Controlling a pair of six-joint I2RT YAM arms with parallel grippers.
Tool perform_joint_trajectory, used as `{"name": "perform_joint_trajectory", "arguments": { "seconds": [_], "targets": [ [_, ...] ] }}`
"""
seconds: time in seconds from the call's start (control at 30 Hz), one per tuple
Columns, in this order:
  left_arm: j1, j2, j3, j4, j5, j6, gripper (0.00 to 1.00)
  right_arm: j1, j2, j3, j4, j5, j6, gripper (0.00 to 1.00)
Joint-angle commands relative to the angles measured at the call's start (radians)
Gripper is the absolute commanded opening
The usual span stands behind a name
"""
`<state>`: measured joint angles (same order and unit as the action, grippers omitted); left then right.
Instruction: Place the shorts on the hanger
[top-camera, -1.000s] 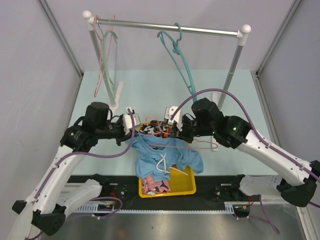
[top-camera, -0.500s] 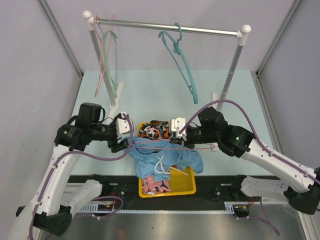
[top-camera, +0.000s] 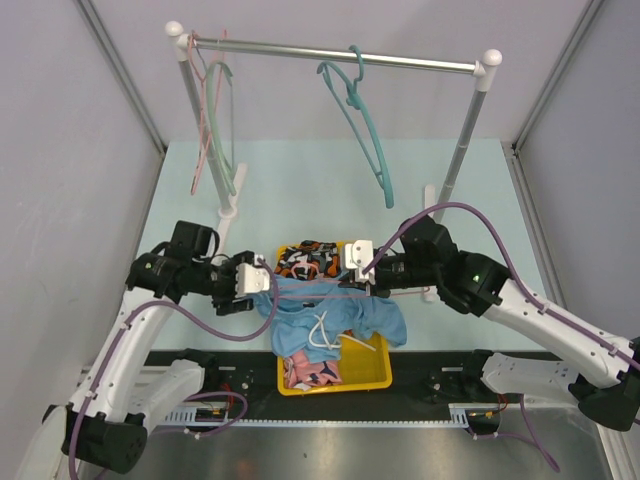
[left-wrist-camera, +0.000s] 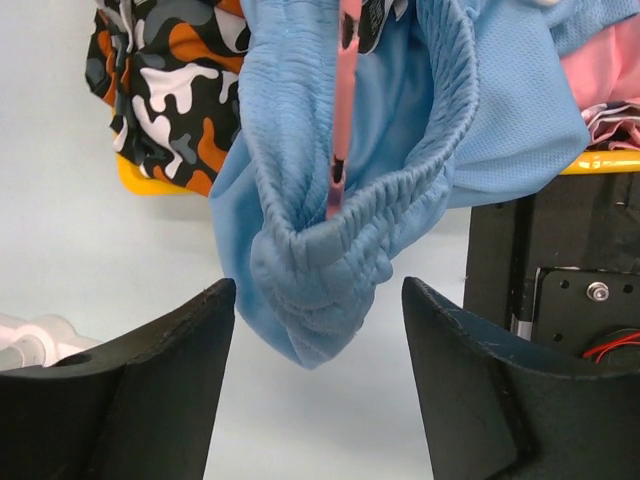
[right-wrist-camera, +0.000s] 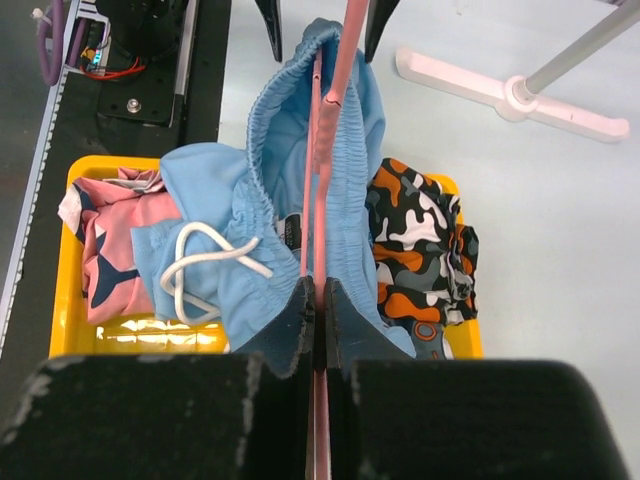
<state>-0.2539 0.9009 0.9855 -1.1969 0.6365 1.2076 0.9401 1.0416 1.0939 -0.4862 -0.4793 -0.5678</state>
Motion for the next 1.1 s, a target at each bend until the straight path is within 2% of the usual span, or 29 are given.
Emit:
{"name": "perform_joint_trajectory", "arguments": {
  "seconds": [0.0,0.03,0.1,0.27,0.37,0.47,0.5,0.57,0.6,0.67,0.7,0.73,0.8,0.87,0.97,1.07],
  "targets": [
    [0.002,0.029,-0.005,0.060,0.139,0.043,0.65,0.000,0.001,0.004,0.112,-0.044,-0.018,0.00],
    [-0.001,0.035,-0.002,0.066,0.169,0.026,0.55,0.002,0.003,0.004,0.115,-0.045,-0.020,0.00],
    [-0.021,0.032,0.004,0.097,0.202,-0.037,0.44,0.002,0.009,0.006,0.130,-0.045,-0.018,0.00],
    [-0.096,-0.020,-0.019,0.183,0.197,-0.138,0.39,0.009,0.015,0.006,0.159,-0.047,-0.006,0.00],
    [-0.110,-0.043,-0.033,0.197,0.199,-0.172,0.29,0.014,0.014,0.006,0.167,-0.047,-0.003,0.00],
    [-0.111,-0.057,-0.042,0.189,0.189,-0.189,0.04,0.017,-0.001,0.006,0.153,-0.024,0.003,0.00],
    [-0.111,-0.063,-0.048,0.183,0.184,-0.180,0.00,0.017,-0.011,0.006,0.144,-0.012,0.008,0.00],
    [-0.111,-0.100,-0.059,0.161,0.170,-0.143,0.00,0.017,-0.050,0.012,0.103,0.042,0.020,0.22],
    [-0.111,-0.117,-0.070,0.164,0.166,-0.135,0.00,0.016,-0.069,0.015,0.089,0.063,0.040,0.48],
    [-0.111,-0.164,-0.083,0.163,0.157,-0.109,0.00,0.012,-0.130,0.027,0.049,0.119,0.065,0.68],
    [-0.111,-0.175,-0.091,0.155,0.155,-0.077,0.00,0.009,-0.153,0.030,0.037,0.134,0.078,0.84],
    [-0.111,-0.181,-0.093,0.146,0.157,-0.062,0.00,0.008,-0.173,0.038,0.028,0.169,0.115,0.90],
    [-0.113,-0.180,-0.087,0.094,0.163,0.006,0.00,0.002,-0.215,0.063,-0.008,0.218,0.149,0.98],
    [-0.113,-0.168,-0.084,0.057,0.166,0.071,0.00,-0.003,-0.222,0.084,-0.058,0.251,0.195,0.99],
    [-0.116,-0.172,-0.073,0.017,0.169,0.151,0.00,-0.050,-0.192,0.126,-0.144,0.254,0.250,0.95],
    [-0.128,-0.181,-0.068,-0.004,0.173,0.220,0.00,-0.109,-0.126,0.127,-0.207,0.191,0.270,0.88]
  ]
}}
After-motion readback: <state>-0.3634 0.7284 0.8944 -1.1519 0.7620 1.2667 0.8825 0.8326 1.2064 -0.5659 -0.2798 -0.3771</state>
